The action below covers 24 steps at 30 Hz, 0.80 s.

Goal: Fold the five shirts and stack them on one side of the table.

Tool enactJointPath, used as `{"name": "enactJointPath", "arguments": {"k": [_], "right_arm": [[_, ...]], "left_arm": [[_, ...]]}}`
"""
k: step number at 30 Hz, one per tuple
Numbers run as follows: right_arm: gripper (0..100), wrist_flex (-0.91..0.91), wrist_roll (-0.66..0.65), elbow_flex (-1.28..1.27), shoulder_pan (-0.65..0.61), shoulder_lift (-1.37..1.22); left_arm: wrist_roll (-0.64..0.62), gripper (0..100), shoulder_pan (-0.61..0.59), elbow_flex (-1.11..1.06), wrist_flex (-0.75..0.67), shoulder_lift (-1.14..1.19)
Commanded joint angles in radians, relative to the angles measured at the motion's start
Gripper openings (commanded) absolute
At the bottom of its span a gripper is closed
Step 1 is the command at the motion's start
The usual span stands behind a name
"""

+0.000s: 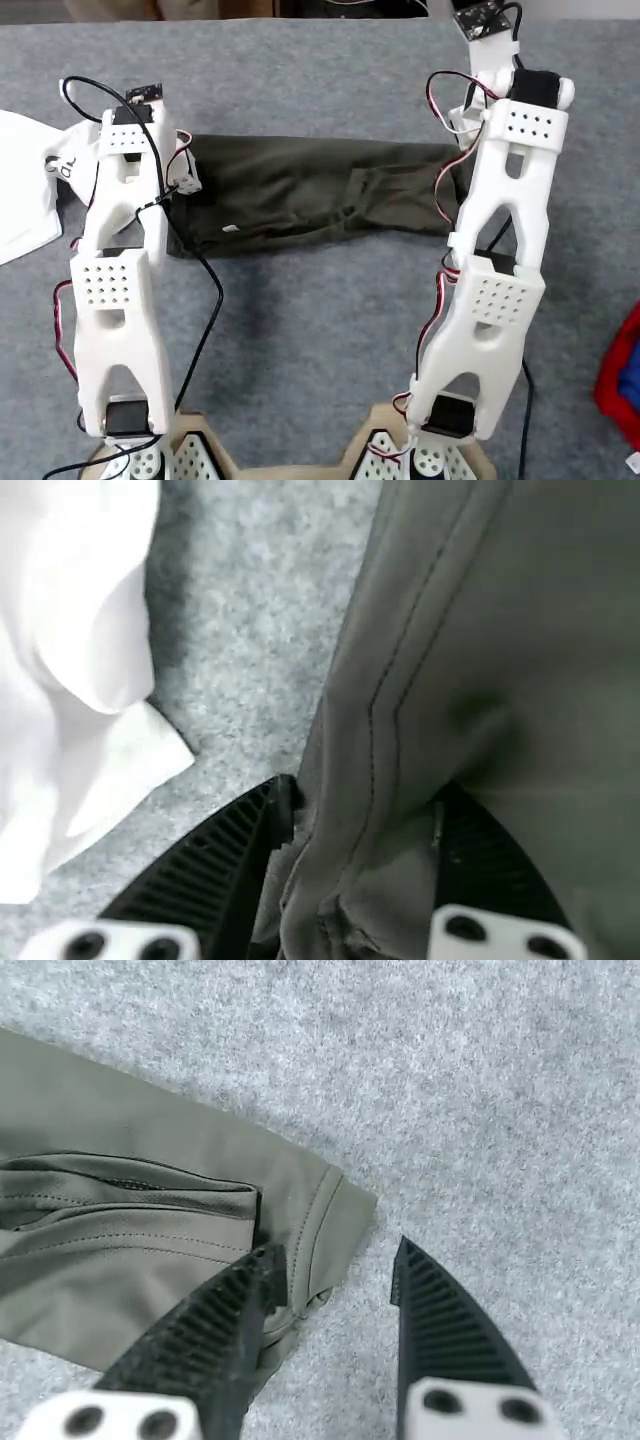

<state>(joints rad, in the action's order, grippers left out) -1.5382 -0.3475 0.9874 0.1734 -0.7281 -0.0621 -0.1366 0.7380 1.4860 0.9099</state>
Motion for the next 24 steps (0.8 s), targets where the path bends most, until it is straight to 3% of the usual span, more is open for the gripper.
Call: {"name": "enactJointPath", "arguments": {"k": [1,7,12,17,24], "right_arm": [[17.7,0.02,0.006,0.048,0.008,0.004],[17.7,0.02,0.008,0.048,0.024,0.008],[17.7,0.012,0.006,0.097,0.064,0.004],[17.7,0.012,0.006,0.154,0.142,0.004],[17.7,0.011,0.005,0.252,0.268,0.005]], "left_arm": [[-0.037,19,-0.021,0.041,0.017,0.007],[-0.037,1,-0.037,0.054,0.025,0.004],[-0.034,2,-0.063,0.124,0.04,-0.002],[0.025,2,-0.069,0.374,0.193,0.007],[0.101,2,0.058,0.629,0.27,-0.002]]}}
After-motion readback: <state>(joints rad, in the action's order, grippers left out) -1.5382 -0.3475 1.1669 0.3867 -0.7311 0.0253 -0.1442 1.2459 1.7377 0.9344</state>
